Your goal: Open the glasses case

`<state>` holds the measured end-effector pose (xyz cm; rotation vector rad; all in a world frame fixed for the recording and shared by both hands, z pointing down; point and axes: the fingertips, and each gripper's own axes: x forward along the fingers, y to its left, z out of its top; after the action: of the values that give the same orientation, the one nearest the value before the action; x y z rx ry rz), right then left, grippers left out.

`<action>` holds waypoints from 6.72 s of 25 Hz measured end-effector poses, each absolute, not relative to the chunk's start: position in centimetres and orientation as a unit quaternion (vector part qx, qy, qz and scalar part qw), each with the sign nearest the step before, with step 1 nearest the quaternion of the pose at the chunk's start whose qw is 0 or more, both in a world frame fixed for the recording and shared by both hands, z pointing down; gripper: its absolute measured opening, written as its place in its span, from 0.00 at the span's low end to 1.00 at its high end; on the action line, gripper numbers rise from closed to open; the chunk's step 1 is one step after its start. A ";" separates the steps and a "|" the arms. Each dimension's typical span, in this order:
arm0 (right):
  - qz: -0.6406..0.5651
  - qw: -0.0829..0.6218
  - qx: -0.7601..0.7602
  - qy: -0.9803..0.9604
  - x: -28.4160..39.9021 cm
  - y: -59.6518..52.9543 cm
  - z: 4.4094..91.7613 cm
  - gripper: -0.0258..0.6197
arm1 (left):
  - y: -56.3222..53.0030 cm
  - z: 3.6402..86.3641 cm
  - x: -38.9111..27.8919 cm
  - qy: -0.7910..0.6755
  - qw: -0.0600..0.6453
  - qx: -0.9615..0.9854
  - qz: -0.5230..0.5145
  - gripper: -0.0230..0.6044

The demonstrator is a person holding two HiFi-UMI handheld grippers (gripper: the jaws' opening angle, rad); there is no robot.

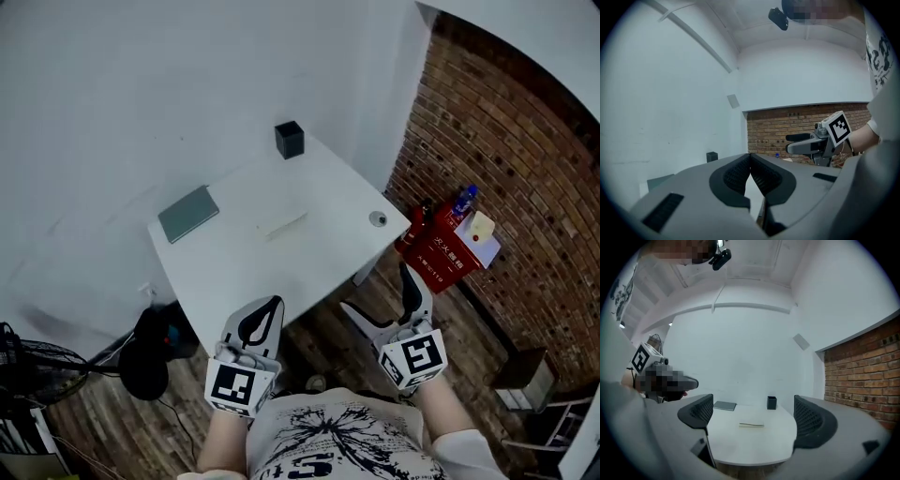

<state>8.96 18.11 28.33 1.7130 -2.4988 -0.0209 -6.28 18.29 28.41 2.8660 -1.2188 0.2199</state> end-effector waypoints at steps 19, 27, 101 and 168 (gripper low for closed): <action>0.037 0.119 0.375 -0.919 8.2 -8.6 34.6 0.86 | -2.2 32.4 -4.1 -0.541 0.046 0.836 0.083 0.06; 0.031 0.192 0.238 -0.951 6.3 -16.8 39.1 0.84 | -8.9 36.3 -3.8 -0.630 0.069 0.772 0.059 0.06; -0.260 0.489 -0.038 -0.832 -2.8 -25.8 57.1 0.08 | -16.4 61.2 -5.7 -0.616 0.345 0.679 0.202 0.06; -0.029 0.109 0.310 -0.944 7.6 -15.6 31.8 0.06 | -6.9 27.4 -6.3 -0.636 0.008 0.770 0.044 0.06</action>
<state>7.55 -15.59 31.80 0.9117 -2.7758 -0.0838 -6.32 -6.95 27.44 2.4067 -1.9891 0.1384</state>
